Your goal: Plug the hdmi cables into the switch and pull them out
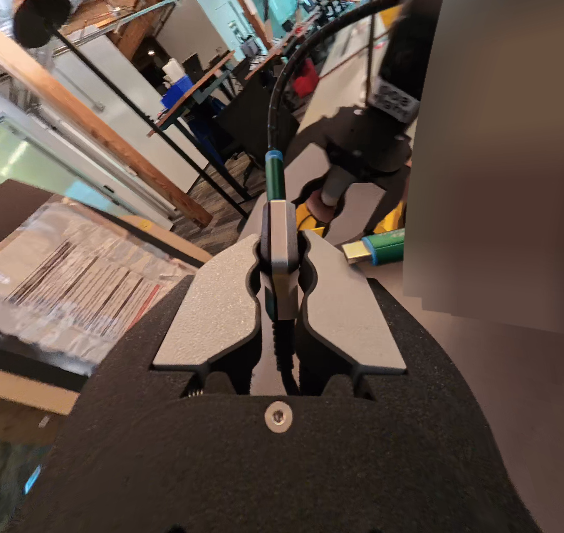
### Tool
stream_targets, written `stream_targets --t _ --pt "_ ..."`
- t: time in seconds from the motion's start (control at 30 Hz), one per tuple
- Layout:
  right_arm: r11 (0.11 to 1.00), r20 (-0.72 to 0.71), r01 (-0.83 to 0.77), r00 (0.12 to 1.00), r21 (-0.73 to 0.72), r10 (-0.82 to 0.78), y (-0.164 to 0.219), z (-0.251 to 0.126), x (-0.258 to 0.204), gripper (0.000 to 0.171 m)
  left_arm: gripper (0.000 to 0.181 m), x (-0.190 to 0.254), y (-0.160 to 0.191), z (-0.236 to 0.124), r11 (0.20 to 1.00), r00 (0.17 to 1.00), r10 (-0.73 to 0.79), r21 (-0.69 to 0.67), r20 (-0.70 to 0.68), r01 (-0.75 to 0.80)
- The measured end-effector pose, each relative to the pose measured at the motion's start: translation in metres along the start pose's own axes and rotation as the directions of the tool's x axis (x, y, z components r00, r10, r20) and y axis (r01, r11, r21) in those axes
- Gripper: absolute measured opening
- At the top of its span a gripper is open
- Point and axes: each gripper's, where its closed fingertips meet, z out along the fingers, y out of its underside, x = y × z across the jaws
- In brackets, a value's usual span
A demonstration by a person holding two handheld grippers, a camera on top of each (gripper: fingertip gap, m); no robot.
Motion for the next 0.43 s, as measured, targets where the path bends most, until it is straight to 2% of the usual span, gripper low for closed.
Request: stream_targets --t 0.03,0.2,0.33,0.43 --pt "1.000 -0.019 0.021 1.000 0.020 -0.021 -0.002 -0.003 0.003 0.040 0.020 -0.010 0.000 -0.004 1.000 0.999 -0.017 0.007 0.034 0.017" --pt "0.995 -0.034 -0.101 0.994 0.007 0.101 0.009 -0.013 0.023 0.041 0.020 -0.047 -0.002 -0.034 0.987 0.986 -0.127 0.111 0.106 0.115" --pt "0.992 -0.043 -0.126 0.991 -0.019 0.125 0.023 -0.017 0.031 0.041 0.020 -0.079 -0.020 -0.073 0.967 0.951 -0.115 0.252 0.288 0.041" --pt "0.988 -0.033 -0.151 0.988 -0.038 0.149 0.032 -0.016 0.030 0.041 0.020 -0.096 -0.029 -0.115 0.966 0.895 -0.091 0.258 0.437 -0.028"
